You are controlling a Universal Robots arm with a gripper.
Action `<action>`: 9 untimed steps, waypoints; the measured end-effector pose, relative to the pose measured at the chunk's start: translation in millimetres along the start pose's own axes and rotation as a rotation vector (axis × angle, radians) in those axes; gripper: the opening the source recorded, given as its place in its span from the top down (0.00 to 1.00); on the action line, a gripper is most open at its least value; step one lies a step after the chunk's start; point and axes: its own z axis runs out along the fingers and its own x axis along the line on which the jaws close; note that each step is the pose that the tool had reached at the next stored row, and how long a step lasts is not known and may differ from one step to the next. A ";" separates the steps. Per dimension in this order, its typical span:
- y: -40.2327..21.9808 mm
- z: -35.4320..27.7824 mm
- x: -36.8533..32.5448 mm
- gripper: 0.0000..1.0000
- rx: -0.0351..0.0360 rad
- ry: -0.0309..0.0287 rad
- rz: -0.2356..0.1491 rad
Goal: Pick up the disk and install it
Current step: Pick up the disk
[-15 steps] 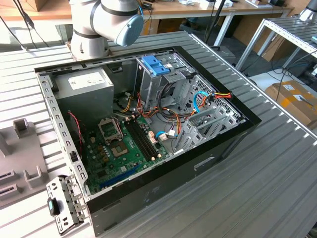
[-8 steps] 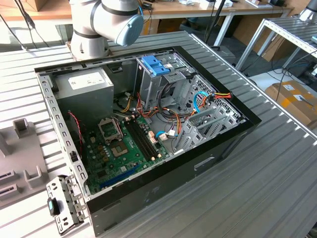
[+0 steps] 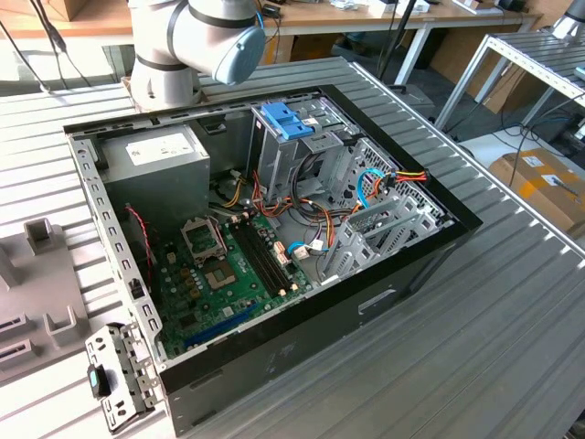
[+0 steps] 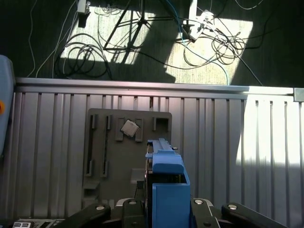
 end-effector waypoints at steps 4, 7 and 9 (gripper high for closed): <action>-4.8 -0.4 0.1 0.64 0.0000 0.0000 0.000; -7.7 -0.6 0.1 0.64 0.0000 -0.0001 0.000; -9.5 -0.8 0.2 0.64 0.0000 0.0000 0.000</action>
